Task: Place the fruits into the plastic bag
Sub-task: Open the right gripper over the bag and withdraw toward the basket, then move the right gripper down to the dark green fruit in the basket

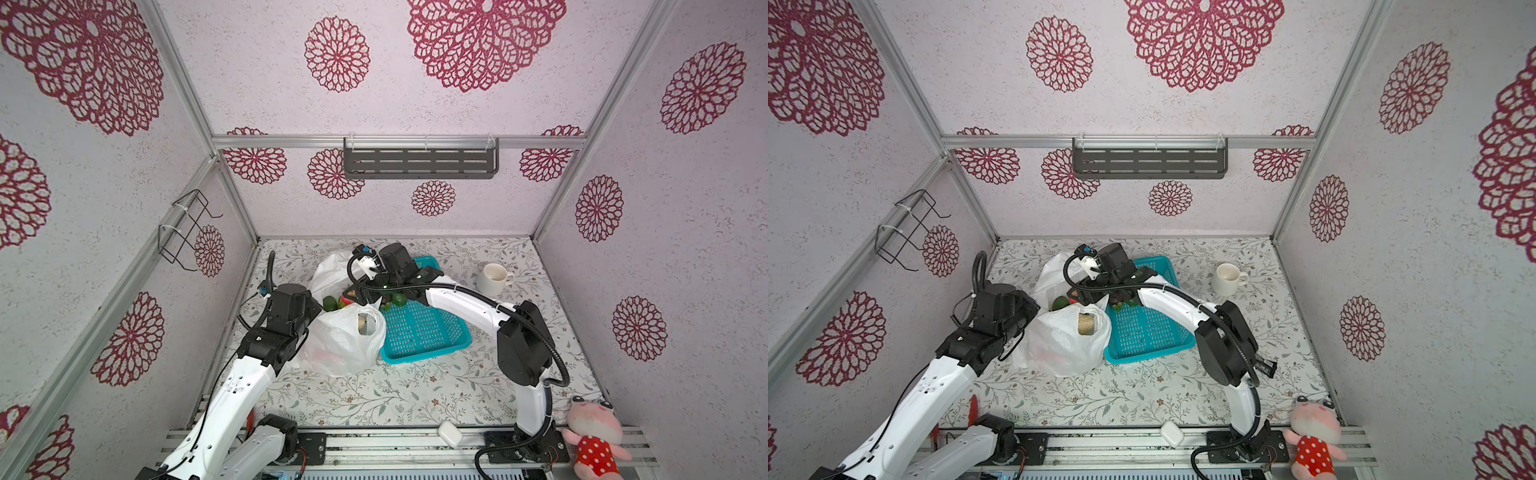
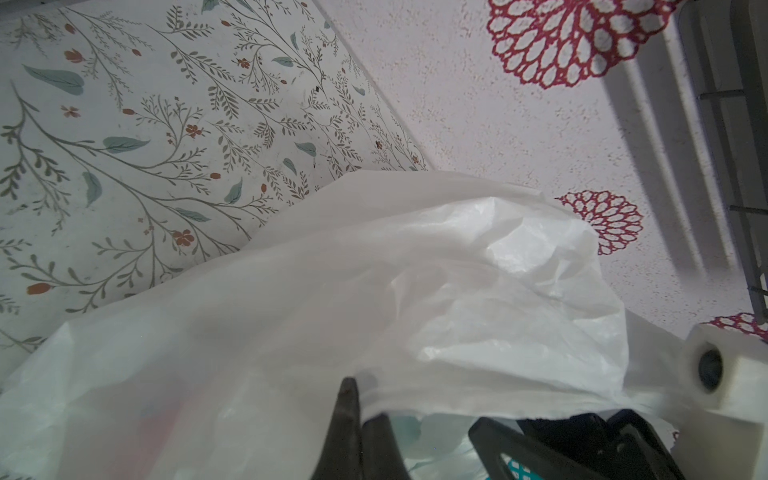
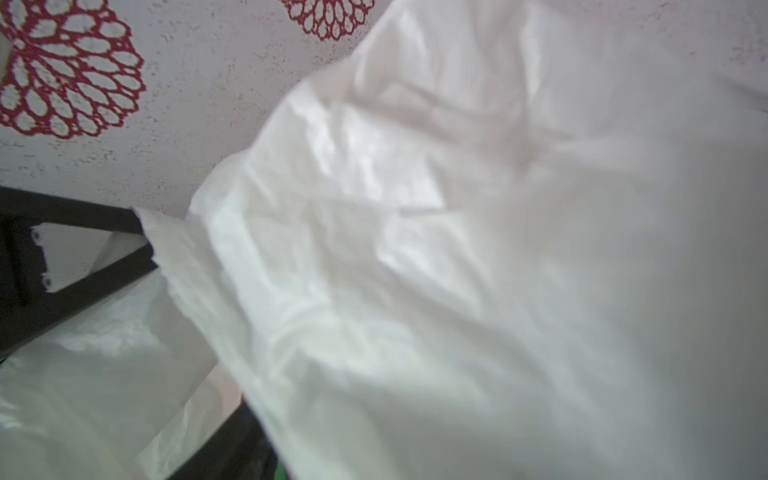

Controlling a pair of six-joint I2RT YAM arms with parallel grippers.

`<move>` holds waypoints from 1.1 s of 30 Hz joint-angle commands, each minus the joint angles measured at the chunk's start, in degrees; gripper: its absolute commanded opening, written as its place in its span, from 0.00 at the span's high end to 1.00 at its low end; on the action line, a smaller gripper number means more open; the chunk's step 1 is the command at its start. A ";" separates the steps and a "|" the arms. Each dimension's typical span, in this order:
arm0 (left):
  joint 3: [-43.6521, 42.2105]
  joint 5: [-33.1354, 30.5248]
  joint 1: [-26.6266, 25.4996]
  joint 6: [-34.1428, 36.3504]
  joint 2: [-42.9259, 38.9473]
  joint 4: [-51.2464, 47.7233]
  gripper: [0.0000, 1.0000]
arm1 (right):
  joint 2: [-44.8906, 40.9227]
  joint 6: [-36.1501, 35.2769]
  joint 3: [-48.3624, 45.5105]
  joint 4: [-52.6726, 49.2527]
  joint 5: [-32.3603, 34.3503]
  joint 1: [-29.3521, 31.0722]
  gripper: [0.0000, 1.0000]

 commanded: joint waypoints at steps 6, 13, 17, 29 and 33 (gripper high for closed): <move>-0.95 -0.37 0.17 -1.41 0.08 1.10 1.00 | -15.05 -1.82 -8.90 5.98 3.25 0.02 0.20; -0.61 -0.89 0.20 -1.39 0.74 1.23 1.00 | -29.66 0.96 -23.91 13.64 4.44 -3.17 0.20; -0.60 -0.94 0.16 -1.42 1.38 1.49 1.00 | -35.53 8.86 -32.37 20.67 10.04 -9.80 0.19; -0.18 -0.26 0.17 -1.41 2.90 2.43 1.00 | -11.73 15.49 -20.01 8.19 10.28 -17.60 0.21; -0.26 -0.54 0.16 -1.49 2.81 2.25 1.00 | -2.64 15.69 -13.84 5.97 8.81 -17.60 0.21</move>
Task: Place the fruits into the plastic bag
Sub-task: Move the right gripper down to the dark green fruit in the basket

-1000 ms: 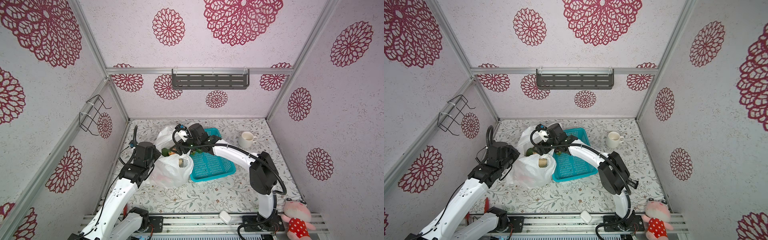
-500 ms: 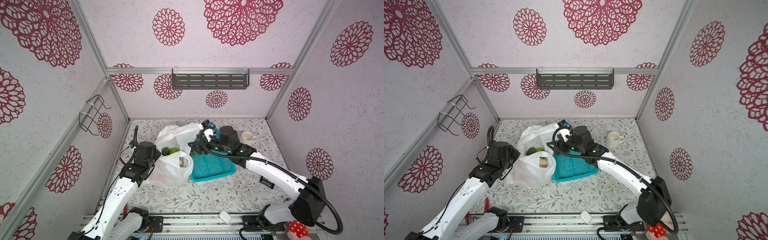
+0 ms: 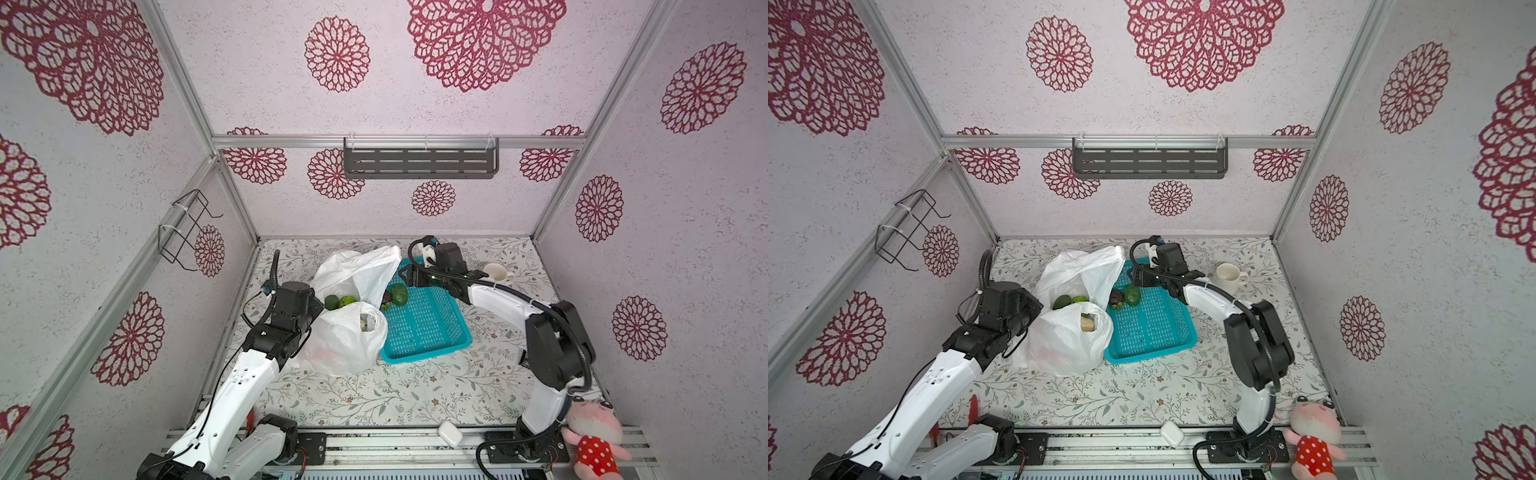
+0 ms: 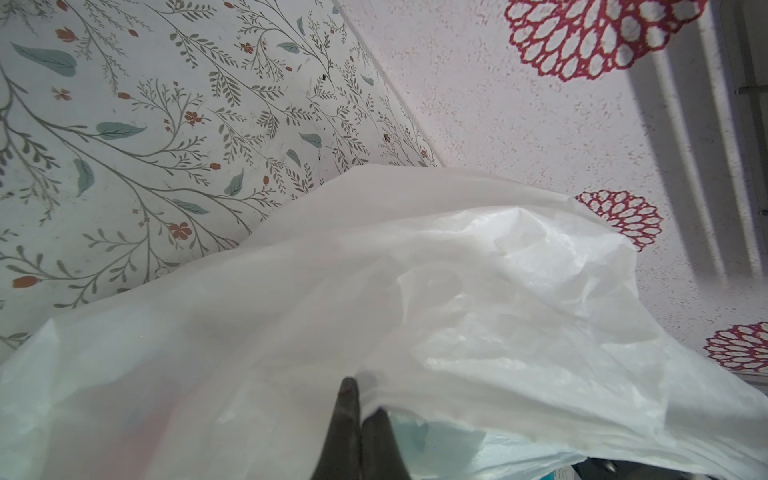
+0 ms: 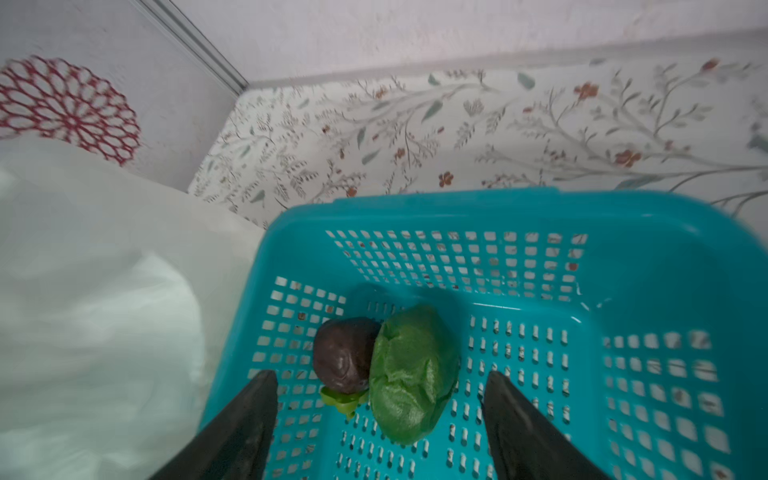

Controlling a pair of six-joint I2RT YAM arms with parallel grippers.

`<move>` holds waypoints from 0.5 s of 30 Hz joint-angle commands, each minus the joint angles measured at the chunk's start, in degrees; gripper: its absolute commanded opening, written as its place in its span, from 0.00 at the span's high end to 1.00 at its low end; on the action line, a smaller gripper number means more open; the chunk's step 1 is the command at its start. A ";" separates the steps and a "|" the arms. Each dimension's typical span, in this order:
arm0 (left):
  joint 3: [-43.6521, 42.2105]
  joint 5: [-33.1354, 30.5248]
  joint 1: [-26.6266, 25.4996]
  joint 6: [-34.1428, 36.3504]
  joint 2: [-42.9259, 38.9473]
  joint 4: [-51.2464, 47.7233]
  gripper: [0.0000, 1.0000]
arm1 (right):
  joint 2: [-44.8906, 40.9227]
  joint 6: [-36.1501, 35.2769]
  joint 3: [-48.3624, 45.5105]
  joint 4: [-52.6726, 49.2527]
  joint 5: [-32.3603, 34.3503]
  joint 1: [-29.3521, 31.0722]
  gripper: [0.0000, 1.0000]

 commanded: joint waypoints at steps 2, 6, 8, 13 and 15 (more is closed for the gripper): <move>-0.44 -0.63 0.21 -0.81 -0.16 1.01 1.00 | 6.92 1.02 8.04 -5.38 -3.56 0.17 0.21; -0.72 -0.72 0.07 -0.86 -0.41 1.01 1.00 | 12.55 1.47 12.55 -9.56 -5.10 0.31 0.26; -0.71 -0.87 0.12 -0.84 -0.51 0.92 1.00 | 13.88 1.71 12.54 -10.30 -5.73 0.40 0.29; -0.46 -0.92 0.06 -0.43 -0.15 0.83 1.00 | 14.04 3.11 10.49 -8.56 -8.28 0.70 0.30; -0.29 -0.82 0.06 -0.42 0.20 0.93 1.00 | 13.73 3.05 10.08 -8.54 -8.43 0.97 0.30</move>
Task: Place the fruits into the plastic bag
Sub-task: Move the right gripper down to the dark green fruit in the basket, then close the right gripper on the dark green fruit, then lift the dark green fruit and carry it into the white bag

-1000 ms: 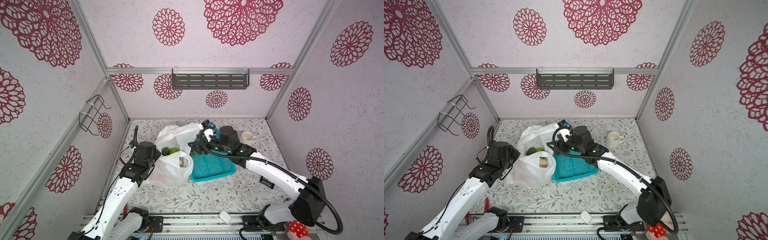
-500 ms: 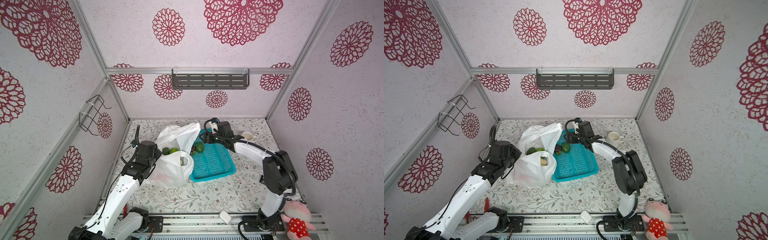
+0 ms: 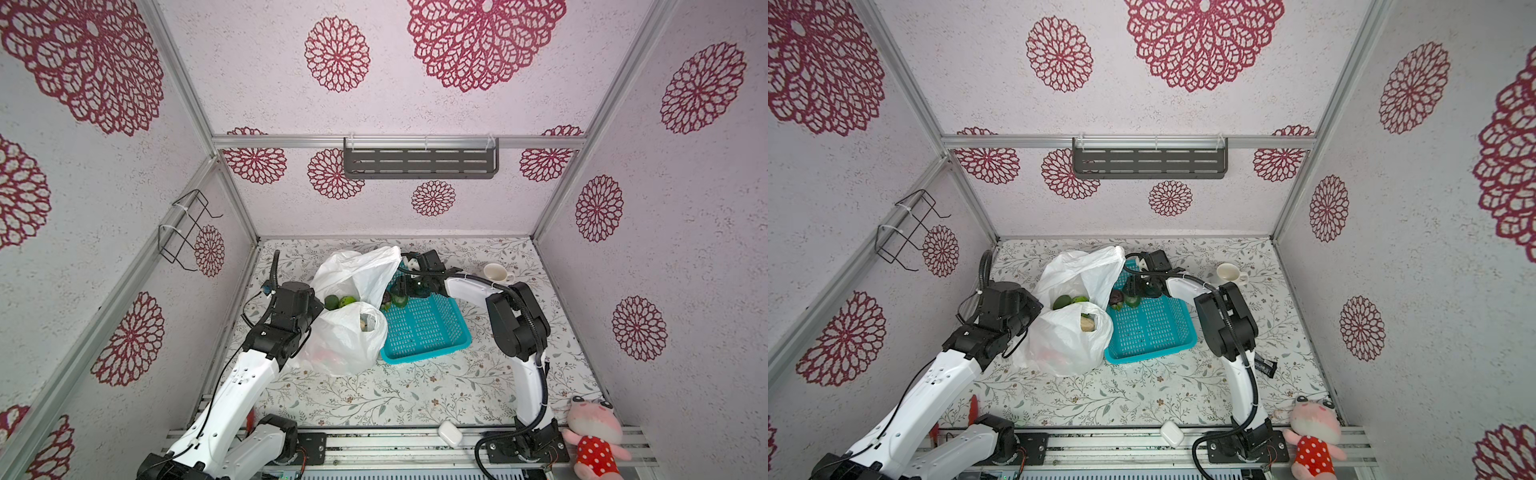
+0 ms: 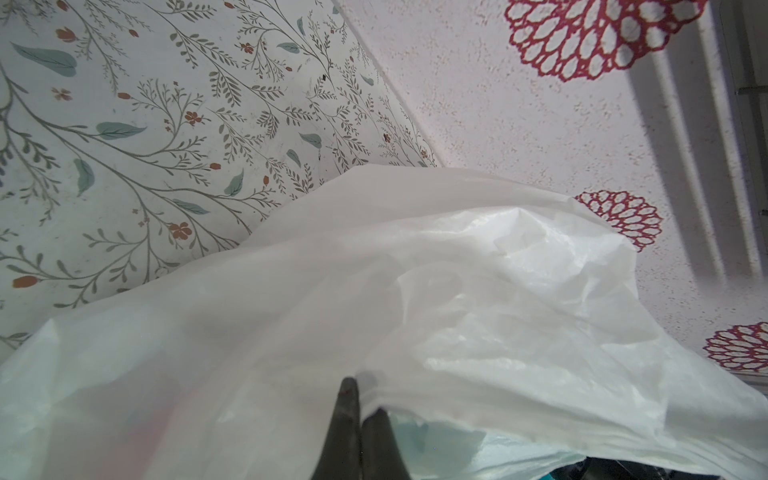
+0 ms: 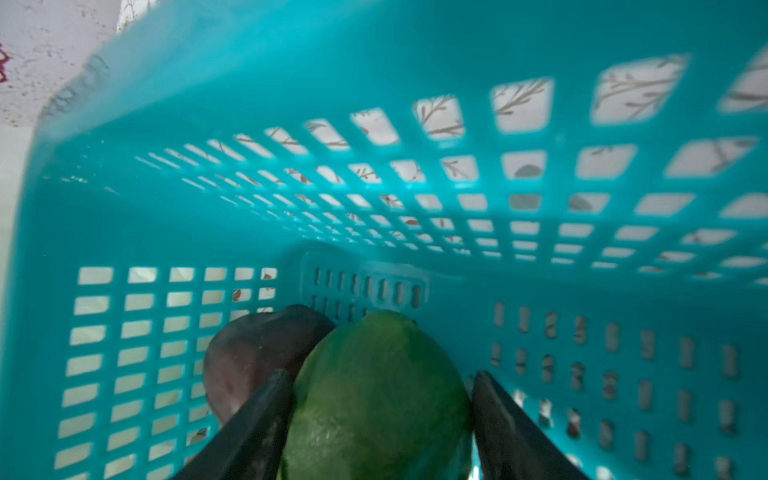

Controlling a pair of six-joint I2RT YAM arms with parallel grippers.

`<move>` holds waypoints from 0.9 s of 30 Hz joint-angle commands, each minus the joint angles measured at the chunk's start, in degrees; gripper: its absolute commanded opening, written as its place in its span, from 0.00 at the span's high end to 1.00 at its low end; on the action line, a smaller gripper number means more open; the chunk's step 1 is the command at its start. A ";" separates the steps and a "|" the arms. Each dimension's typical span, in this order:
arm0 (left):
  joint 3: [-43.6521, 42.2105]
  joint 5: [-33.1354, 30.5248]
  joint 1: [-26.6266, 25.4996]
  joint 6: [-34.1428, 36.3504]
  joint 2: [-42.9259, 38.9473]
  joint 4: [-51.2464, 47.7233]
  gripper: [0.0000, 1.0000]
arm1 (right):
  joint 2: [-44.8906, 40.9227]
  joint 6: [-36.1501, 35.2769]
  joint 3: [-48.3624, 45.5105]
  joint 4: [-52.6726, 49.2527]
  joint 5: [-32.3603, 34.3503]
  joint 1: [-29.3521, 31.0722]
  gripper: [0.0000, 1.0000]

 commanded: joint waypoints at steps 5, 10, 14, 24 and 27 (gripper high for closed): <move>-0.11 -0.39 0.06 -0.57 0.26 0.87 1.00 | -4.12 -0.75 -1.53 -0.85 -2.63 0.13 0.63; -0.55 -0.68 0.06 -0.47 -0.91 0.47 1.00 | -11.46 -0.96 -6.19 0.48 -2.36 -0.28 0.70; -0.64 -0.56 0.10 -0.56 -1.15 0.24 1.00 | -20.86 0.33 -14.95 7.36 -4.85 -0.35 0.69; 0.39 -0.44 -0.02 0.07 -0.68 -0.19 1.00 | -35.03 2.39 -25.84 29.61 -20.80 4.53 0.66; 0.85 -0.35 -0.03 0.33 -0.41 -0.37 1.00 | -32.54 3.29 -22.64 33.03 -22.70 7.32 0.64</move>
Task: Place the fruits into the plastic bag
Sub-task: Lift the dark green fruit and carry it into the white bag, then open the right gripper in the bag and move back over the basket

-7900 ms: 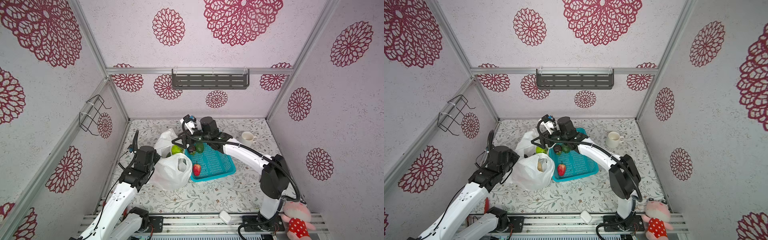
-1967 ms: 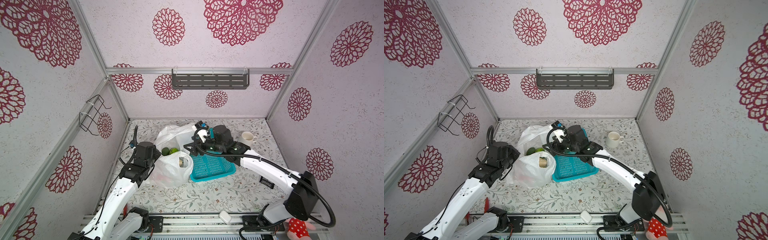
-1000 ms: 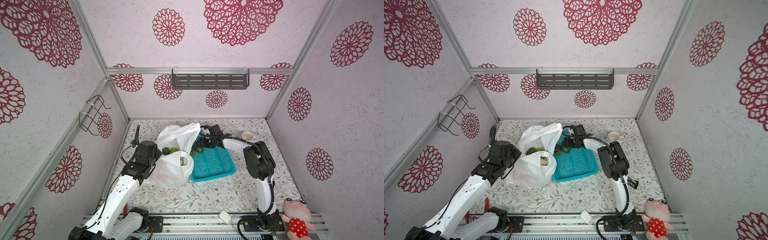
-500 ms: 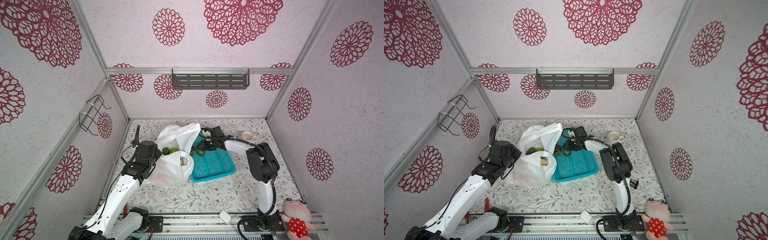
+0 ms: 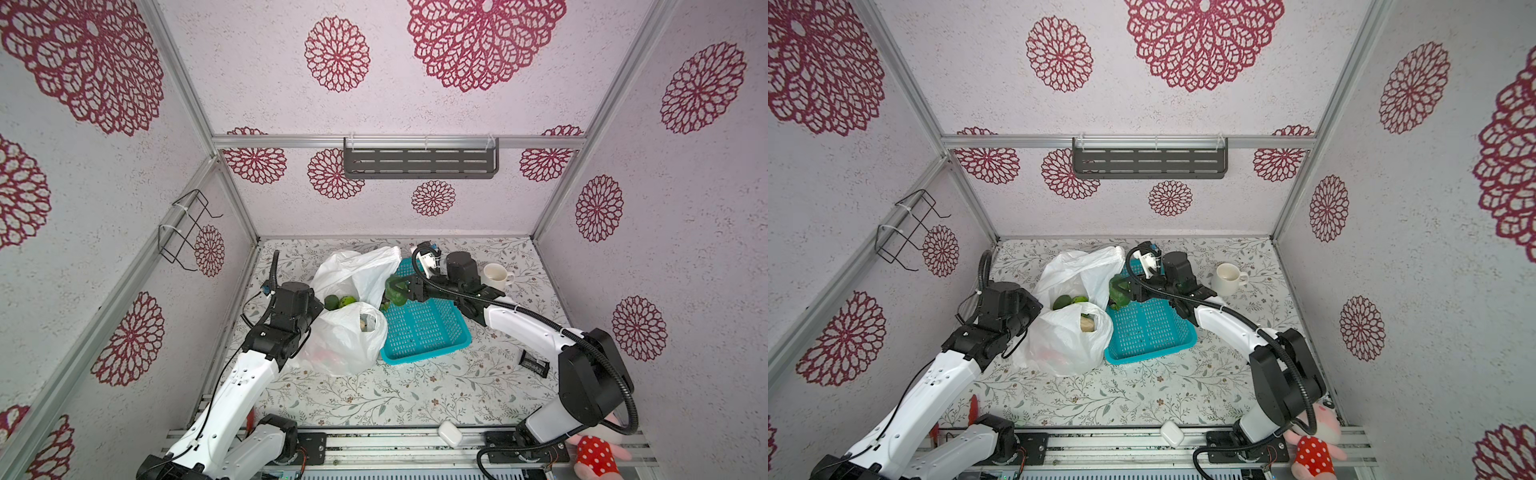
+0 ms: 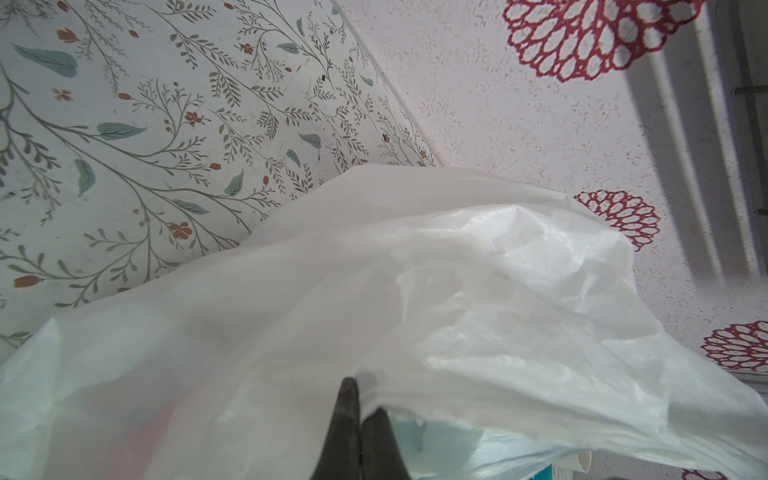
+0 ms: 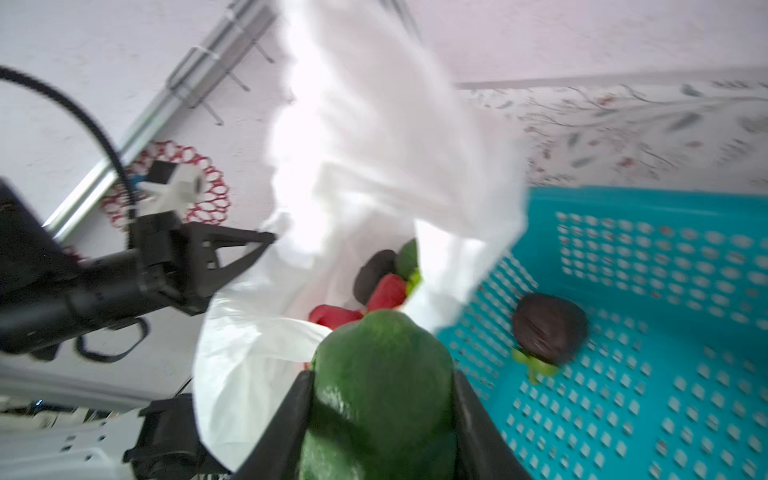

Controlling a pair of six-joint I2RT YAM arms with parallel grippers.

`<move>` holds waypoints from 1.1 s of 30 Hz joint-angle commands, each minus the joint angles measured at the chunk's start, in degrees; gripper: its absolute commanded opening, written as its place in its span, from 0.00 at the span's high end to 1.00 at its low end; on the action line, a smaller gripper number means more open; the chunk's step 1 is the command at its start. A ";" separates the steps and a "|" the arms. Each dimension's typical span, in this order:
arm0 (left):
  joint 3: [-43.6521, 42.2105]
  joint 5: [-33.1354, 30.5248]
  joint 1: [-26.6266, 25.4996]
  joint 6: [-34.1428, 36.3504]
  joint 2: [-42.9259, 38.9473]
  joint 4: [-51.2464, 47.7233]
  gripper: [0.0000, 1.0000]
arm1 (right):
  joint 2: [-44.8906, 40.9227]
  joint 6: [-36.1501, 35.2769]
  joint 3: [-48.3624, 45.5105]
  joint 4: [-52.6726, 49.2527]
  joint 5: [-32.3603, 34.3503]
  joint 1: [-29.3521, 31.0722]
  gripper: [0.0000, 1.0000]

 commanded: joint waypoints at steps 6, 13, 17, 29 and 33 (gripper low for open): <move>1.19 0.51 -0.08 -0.05 -0.56 -0.05 1.00 | 11.33 4.90 11.36 13.67 -3.28 6.04 0.62; 3.99 1.97 -0.44 -0.04 -0.96 -4.57 1.00 | 22.90 8.36 22.43 13.52 -2.89 7.37 0.61; 4.35 2.18 -0.45 0.04 -1.49 -5.30 1.00 | 27.05 5.10 28.05 7.78 -4.38 9.68 0.56; 6.82 -4.39 -0.47 -0.14 -2.76 -10.65 1.00 | 17.97 -9.06 27.01 -5.01 -4.53 11.68 0.18; 7.01 -6.69 -0.37 -0.91 -3.58 -12.14 1.00 | 11.64 -12.77 24.09 -6.94 -2.38 10.68 0.18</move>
